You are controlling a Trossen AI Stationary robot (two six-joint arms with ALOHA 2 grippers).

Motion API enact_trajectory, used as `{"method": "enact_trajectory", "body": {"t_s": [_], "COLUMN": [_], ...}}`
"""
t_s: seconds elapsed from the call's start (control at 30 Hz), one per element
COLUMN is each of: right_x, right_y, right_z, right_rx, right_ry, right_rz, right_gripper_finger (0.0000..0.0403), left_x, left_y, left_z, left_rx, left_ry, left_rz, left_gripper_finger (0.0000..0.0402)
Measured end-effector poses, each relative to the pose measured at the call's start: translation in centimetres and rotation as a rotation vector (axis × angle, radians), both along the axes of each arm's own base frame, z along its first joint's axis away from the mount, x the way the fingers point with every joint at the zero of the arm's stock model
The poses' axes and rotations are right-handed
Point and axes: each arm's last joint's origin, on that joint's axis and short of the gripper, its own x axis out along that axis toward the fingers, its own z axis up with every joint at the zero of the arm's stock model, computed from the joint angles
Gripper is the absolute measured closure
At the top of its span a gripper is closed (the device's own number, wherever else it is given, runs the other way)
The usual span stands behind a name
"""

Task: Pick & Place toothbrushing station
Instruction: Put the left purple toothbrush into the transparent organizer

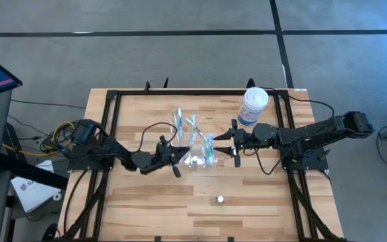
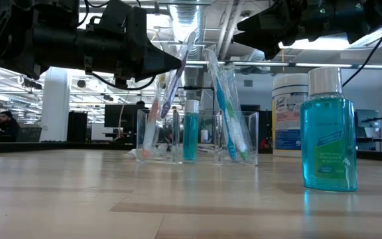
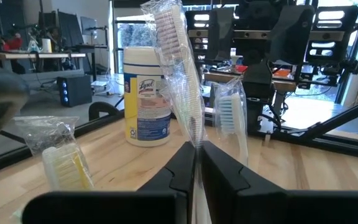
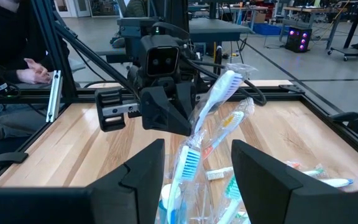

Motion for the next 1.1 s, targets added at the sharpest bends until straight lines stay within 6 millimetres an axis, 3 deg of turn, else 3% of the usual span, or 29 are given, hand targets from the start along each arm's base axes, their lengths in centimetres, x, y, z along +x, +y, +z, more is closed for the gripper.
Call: {"method": "enact_trajectory", "body": {"t_s": [0.83,1.1], "right_x": [0.0,0.0], "right_y": [0.01,0.0], "right_z": [-0.02,-0.01], "right_rx": [0.0,0.0], "right_ry": [0.002,0.002], "right_rz": [0.0,0.0], "right_gripper_finger": [0.0226,0.0226], "left_x": [0.05,0.05], "left_y": [-0.05,-0.06], "left_z": [-0.85,-0.95], "left_rx": [-0.031,-0.041], "left_ry": [0.063,0.067], "left_rz": [-0.023,-0.027], "left_gripper_finger": [0.0381,0.032]}}
